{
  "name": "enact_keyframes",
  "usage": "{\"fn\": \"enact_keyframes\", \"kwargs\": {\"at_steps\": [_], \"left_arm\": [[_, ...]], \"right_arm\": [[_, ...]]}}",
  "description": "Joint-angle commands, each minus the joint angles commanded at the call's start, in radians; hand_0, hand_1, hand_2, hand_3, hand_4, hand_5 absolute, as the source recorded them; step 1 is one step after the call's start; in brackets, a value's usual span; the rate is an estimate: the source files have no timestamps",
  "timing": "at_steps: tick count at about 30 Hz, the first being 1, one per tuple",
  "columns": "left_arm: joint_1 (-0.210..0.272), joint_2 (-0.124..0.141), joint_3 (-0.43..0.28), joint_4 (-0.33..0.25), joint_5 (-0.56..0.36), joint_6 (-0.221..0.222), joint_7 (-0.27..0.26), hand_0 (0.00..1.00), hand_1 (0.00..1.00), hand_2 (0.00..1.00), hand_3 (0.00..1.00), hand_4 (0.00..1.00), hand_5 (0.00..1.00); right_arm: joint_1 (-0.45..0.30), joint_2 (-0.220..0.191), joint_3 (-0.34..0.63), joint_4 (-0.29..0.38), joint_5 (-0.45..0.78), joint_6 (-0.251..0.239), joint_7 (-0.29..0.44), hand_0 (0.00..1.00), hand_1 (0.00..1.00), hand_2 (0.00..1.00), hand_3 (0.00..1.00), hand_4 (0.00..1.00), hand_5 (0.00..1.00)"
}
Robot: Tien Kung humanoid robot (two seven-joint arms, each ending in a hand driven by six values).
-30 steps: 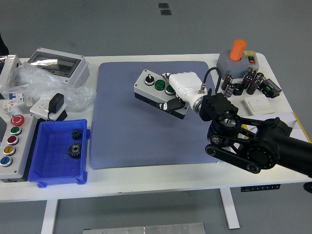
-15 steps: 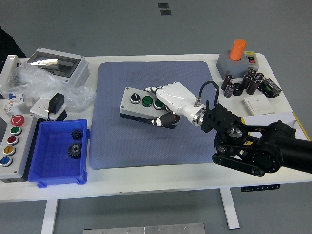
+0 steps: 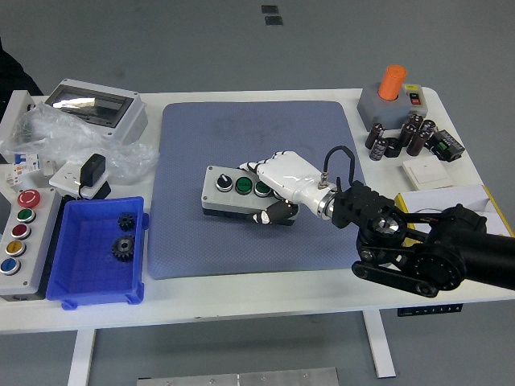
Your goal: Pick up the button,place it on the desk,press the button,press the button
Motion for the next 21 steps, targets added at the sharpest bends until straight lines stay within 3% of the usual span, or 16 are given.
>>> {"fn": "enact_keyframes", "kwargs": {"at_steps": [1, 12, 13, 18, 19, 21], "left_arm": [[0.0, 0.0, -0.002, 0.0, 0.001, 0.0, 0.001, 0.647, 0.66, 0.613, 0.619, 0.601, 0.287], [-0.003, 0.001, -0.004, 0.0, 0.006, -0.001, -0.004, 0.647, 0.66, 0.613, 0.618, 0.599, 0.288], [-0.003, 0.001, -0.005, 0.0, 0.007, -0.001, -0.004, 0.647, 0.66, 0.612, 0.618, 0.598, 0.287], [-0.002, 0.0, -0.008, 0.0, 0.01, -0.002, -0.002, 0.647, 0.66, 0.612, 0.618, 0.598, 0.287], [-0.002, 0.0, -0.008, 0.0, 0.01, -0.002, -0.002, 0.647, 0.66, 0.612, 0.618, 0.596, 0.286], [-0.002, 0.0, -0.01, 0.0, 0.011, -0.002, -0.001, 0.647, 0.66, 0.612, 0.618, 0.596, 0.286]], "right_arm": [[0.002, 0.001, 0.0, 0.0, -0.013, 0.007, -0.004, 0.752, 0.672, 0.673, 0.412, 0.171, 0.002], [0.018, -0.001, 0.0, -0.005, -0.034, 0.047, -0.017, 0.751, 0.685, 0.704, 0.447, 0.197, 0.002], [0.018, -0.002, 0.003, -0.006, -0.031, 0.053, -0.018, 0.744, 0.682, 0.706, 0.632, 0.326, 0.002], [0.019, -0.005, 0.025, -0.007, -0.023, 0.089, -0.023, 0.744, 0.682, 0.706, 0.632, 0.326, 0.002], [0.02, -0.006, 0.031, -0.006, -0.02, 0.097, -0.024, 0.742, 0.687, 0.705, 0.672, 0.494, 0.002], [0.022, -0.007, 0.039, -0.006, -0.018, 0.109, -0.026, 0.742, 0.687, 0.705, 0.672, 0.494, 0.002]]}}
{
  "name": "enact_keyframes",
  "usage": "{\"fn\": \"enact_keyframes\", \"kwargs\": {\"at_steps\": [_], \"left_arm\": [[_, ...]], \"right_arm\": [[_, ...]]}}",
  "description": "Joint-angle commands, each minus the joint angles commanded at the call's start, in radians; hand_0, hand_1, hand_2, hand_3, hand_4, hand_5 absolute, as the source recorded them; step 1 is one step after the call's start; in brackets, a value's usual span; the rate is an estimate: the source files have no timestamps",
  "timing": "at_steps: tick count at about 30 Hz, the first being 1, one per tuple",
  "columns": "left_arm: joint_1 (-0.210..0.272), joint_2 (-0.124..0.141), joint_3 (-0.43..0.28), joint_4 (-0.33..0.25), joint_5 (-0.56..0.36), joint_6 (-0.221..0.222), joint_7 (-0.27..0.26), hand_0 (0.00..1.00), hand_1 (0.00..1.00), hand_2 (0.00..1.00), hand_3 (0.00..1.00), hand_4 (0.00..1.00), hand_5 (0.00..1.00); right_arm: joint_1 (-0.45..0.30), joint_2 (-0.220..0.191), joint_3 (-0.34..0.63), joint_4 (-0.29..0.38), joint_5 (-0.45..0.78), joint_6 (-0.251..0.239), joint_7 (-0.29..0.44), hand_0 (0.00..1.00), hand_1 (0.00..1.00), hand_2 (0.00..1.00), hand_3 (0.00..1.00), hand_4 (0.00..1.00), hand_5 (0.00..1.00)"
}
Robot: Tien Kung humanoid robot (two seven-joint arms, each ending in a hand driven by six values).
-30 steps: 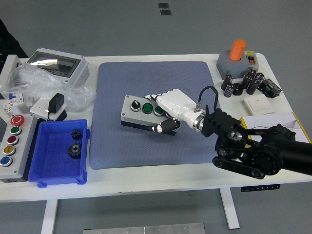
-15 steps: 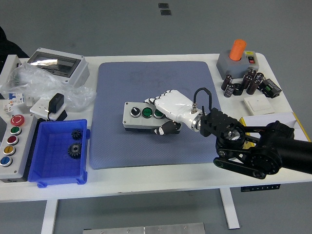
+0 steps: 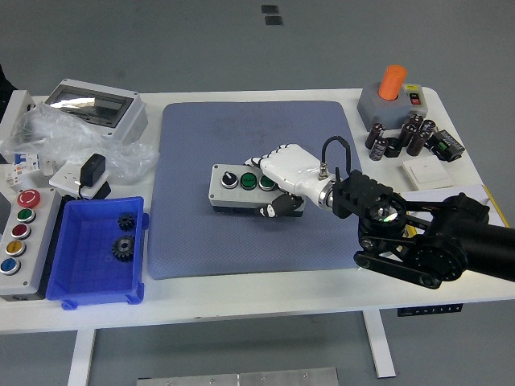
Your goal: Pick up the button,place it on the desk,press the button,press the button
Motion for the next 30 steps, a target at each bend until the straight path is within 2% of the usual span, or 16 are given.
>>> {"fn": "enact_keyframes", "kwargs": {"at_steps": [9, 10, 15, 16, 27, 28, 30], "left_arm": [[-0.002, 0.004, -0.006, 0.0, 0.004, -0.001, 0.002, 0.647, 0.66, 0.611, 0.617, 0.595, 0.286], [-0.002, 0.004, -0.006, 0.0, 0.005, -0.001, 0.003, 0.647, 0.66, 0.61, 0.615, 0.595, 0.287], [-0.002, 0.004, -0.009, 0.0, 0.009, -0.002, 0.003, 0.647, 0.66, 0.61, 0.615, 0.595, 0.287], [-0.002, 0.004, -0.009, 0.0, 0.009, -0.003, 0.003, 0.648, 0.66, 0.609, 0.615, 0.59, 0.281], [-0.003, 0.006, -0.01, 0.0, 0.012, -0.004, 0.005, 0.649, 0.66, 0.6, 0.615, 0.586, 0.28], [-0.003, 0.006, -0.01, 0.0, 0.012, -0.004, 0.005, 0.649, 0.66, 0.594, 0.611, 0.584, 0.277], [-0.003, 0.006, -0.01, 0.0, 0.012, -0.004, 0.005, 0.649, 0.66, 0.594, 0.611, 0.584, 0.277]], "right_arm": [[0.009, 0.0, 0.0, -0.002, 0.006, 0.047, -0.016, 0.752, 0.692, 0.71, 0.679, 0.528, 0.002], [0.01, 0.0, -0.001, -0.002, 0.006, 0.051, -0.018, 0.752, 0.693, 0.725, 0.719, 0.604, 0.002], [0.013, -0.002, 0.008, -0.001, 0.001, 0.083, -0.032, 0.752, 0.693, 0.725, 0.719, 0.604, 0.002], [0.013, -0.003, 0.011, 0.0, 0.0, 0.089, -0.035, 0.757, 0.701, 0.754, 0.82, 0.642, 0.002], [0.026, -0.007, 0.013, -0.002, -0.001, 0.119, -0.043, 0.769, 0.713, 0.781, 0.861, 0.667, 0.002], [0.026, -0.006, 0.013, -0.002, -0.001, 0.119, -0.044, 0.775, 0.721, 0.797, 0.895, 0.74, 0.002], [0.026, -0.006, 0.013, -0.002, -0.002, 0.121, -0.045, 0.775, 0.721, 0.797, 0.895, 0.74, 0.002]]}}
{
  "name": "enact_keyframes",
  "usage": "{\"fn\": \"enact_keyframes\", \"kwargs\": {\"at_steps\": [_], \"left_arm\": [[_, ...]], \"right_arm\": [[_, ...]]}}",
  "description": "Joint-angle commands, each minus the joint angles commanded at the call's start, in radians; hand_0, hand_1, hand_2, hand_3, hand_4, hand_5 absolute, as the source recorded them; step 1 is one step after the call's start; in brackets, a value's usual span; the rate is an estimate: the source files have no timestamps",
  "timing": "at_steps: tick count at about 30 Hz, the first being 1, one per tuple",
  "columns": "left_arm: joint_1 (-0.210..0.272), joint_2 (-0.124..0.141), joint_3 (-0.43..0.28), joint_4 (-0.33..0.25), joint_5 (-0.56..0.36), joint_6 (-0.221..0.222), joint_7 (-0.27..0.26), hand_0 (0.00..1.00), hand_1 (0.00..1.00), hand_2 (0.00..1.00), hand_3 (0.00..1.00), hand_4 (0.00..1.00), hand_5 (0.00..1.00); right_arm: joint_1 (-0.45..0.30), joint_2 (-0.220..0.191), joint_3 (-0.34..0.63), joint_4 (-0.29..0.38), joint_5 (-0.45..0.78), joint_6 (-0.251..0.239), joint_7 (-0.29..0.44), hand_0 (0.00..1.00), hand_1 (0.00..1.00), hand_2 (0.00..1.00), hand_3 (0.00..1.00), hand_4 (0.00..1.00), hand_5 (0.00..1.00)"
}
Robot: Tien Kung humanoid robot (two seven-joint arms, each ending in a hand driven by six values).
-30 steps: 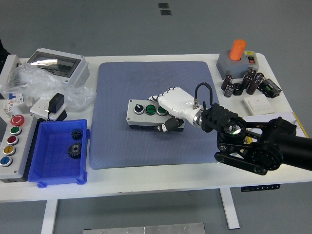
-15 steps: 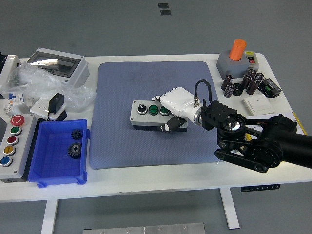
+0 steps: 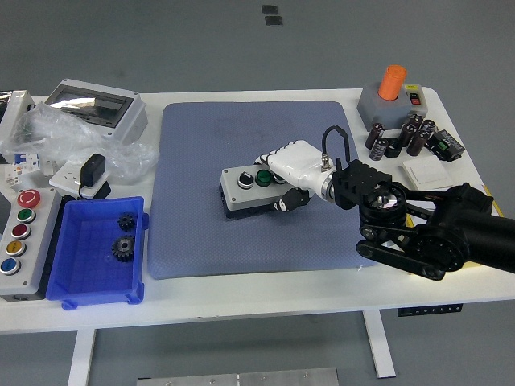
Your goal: Pick up the button,place it on the desk,press the button,press the button
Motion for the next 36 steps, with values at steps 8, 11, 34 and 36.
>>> {"fn": "enact_keyframes", "kwargs": {"at_steps": [8, 11, 34, 36], "left_arm": [[0.001, -0.001, 0.001, 0.0, 0.0, -0.001, -0.002, 0.648, 0.66, 0.589, 0.611, 0.584, 0.279], [0.002, -0.002, 0.001, 0.0, 0.0, -0.001, -0.003, 0.648, 0.66, 0.578, 0.611, 0.584, 0.274], [0.007, -0.004, -0.006, 0.0, 0.006, -0.004, -0.005, 0.649, 0.659, 0.565, 0.607, 0.571, 0.246], [0.007, -0.004, -0.006, 0.0, 0.006, -0.005, -0.006, 0.649, 0.659, 0.565, 0.607, 0.571, 0.246]], "right_arm": [[0.0, 0.0, 0.001, -0.003, 0.011, 0.004, -0.004, 0.776, 0.723, 0.812, 0.941, 0.744, 0.002], [-0.002, 0.0, 0.001, -0.006, 0.026, 0.005, -0.006, 0.778, 0.724, 0.821, 0.971, 0.751, 0.002], [0.007, -0.035, 0.021, 0.014, 0.247, 0.049, -0.018, 0.779, 0.726, 0.843, 0.983, 0.782, 0.039], [0.007, -0.036, 0.024, 0.014, 0.256, 0.057, -0.02, 0.779, 0.726, 0.843, 0.983, 0.782, 0.039]]}}
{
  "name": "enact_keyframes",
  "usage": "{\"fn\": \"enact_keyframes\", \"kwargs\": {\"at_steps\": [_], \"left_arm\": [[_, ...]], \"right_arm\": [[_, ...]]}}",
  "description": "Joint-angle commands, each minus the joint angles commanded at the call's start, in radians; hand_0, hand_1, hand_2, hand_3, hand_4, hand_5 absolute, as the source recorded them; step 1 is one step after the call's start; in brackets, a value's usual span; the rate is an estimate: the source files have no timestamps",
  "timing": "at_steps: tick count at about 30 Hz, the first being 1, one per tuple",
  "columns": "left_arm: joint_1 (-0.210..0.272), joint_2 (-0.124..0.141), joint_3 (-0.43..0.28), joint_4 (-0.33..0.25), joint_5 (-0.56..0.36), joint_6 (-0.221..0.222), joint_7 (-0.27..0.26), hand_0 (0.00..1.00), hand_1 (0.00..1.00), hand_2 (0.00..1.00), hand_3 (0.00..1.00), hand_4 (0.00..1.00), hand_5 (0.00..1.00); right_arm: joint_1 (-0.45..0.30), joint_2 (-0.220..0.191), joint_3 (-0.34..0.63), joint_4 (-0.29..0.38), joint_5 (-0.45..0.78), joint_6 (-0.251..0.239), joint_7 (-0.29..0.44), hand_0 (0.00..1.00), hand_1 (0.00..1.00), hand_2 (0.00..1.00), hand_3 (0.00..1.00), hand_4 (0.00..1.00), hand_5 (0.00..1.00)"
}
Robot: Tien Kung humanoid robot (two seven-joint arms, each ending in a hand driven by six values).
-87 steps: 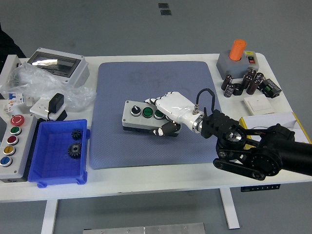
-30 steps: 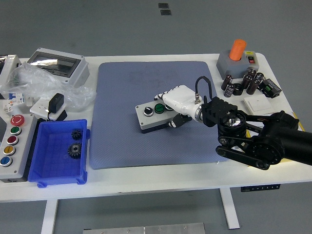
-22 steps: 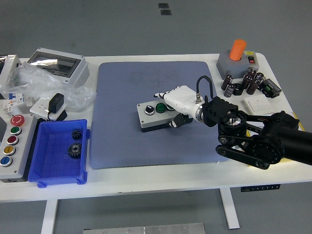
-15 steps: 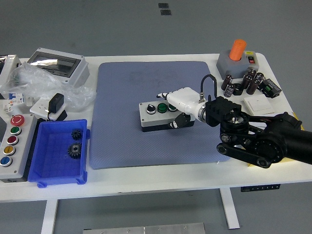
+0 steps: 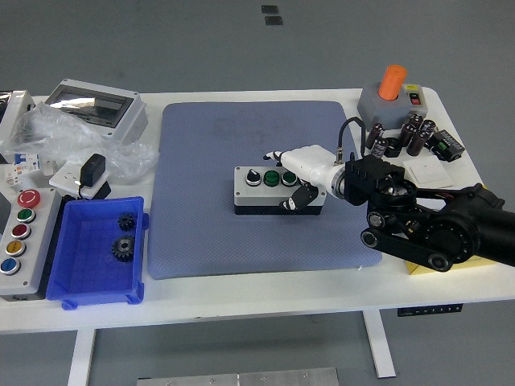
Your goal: Pick up the button,place it on the desk,press the button,press the button
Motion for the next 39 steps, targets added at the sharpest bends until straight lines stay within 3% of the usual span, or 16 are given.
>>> {"fn": "enact_keyframes", "kwargs": {"at_steps": [3, 4, 9, 10, 15, 16, 25, 35, 39], "left_arm": [[0.001, -0.001, -0.002, 0.0, 0.003, -0.003, 0.001, 0.649, 0.659, 0.565, 0.607, 0.571, 0.246], [0.001, -0.001, -0.003, 0.0, 0.003, -0.004, 0.001, 0.649, 0.658, 0.561, 0.606, 0.565, 0.235], [0.002, -0.002, -0.013, 0.0, 0.013, -0.017, 0.004, 0.649, 0.658, 0.561, 0.606, 0.565, 0.235], [0.002, -0.002, -0.015, 0.0, 0.015, -0.02, 0.004, 0.649, 0.659, 0.56, 0.606, 0.565, 0.231], [0.002, -0.003, -0.024, 0.0, 0.023, -0.043, 0.005, 0.649, 0.659, 0.56, 0.606, 0.565, 0.231], [0.002, -0.003, -0.026, 0.0, 0.025, -0.049, 0.006, 0.65, 0.661, 0.554, 0.602, 0.559, 0.222], [0.004, -0.004, -0.042, 0.0, 0.034, -0.101, 0.016, 0.651, 0.662, 0.548, 0.602, 0.559, 0.214], [0.004, -0.003, -0.058, 0.0, 0.043, -0.132, 0.023, 0.661, 0.666, 0.542, 0.602, 0.559, 0.192], [0.005, -0.005, -0.057, 0.0, 0.039, -0.133, 0.018, 0.661, 0.666, 0.542, 0.602, 0.559, 0.192]], "right_arm": [[0.002, -0.004, 0.006, 0.001, 0.013, 0.019, -0.004, 0.779, 0.726, 0.843, 0.983, 0.782, 0.039], [0.002, -0.006, 0.008, 0.002, 0.015, 0.024, -0.005, 0.805, 0.771, 0.906, 0.998, 0.796, 0.055], [0.006, -0.016, 0.017, 0.011, 0.028, 0.048, -0.008, 0.805, 0.771, 0.906, 0.998, 0.796, 0.055], [0.007, -0.017, 0.02, 0.011, 0.03, 0.051, -0.009, 0.856, 0.825, 0.986, 0.998, 0.807, 0.065], [0.007, -0.02, 0.029, 0.011, 0.039, 0.066, -0.01, 0.856, 0.825, 0.986, 0.998, 0.807, 0.065], [0.006, -0.02, 0.029, 0.012, 0.041, 0.067, -0.009, 0.896, 0.881, 0.998, 0.998, 0.813, 0.063], [0.008, -0.034, 0.043, 0.032, 0.053, 0.086, -0.02, 0.912, 0.922, 0.998, 0.998, 0.825, 0.053], [0.028, -0.106, 0.084, 0.157, 0.083, 0.133, -0.063, 0.939, 0.96, 0.998, 0.998, 0.84, 0.07], [-0.016, -0.189, 0.169, 0.245, 0.123, 0.138, -0.109, 0.939, 0.96, 0.998, 0.998, 0.84, 0.07]]}}
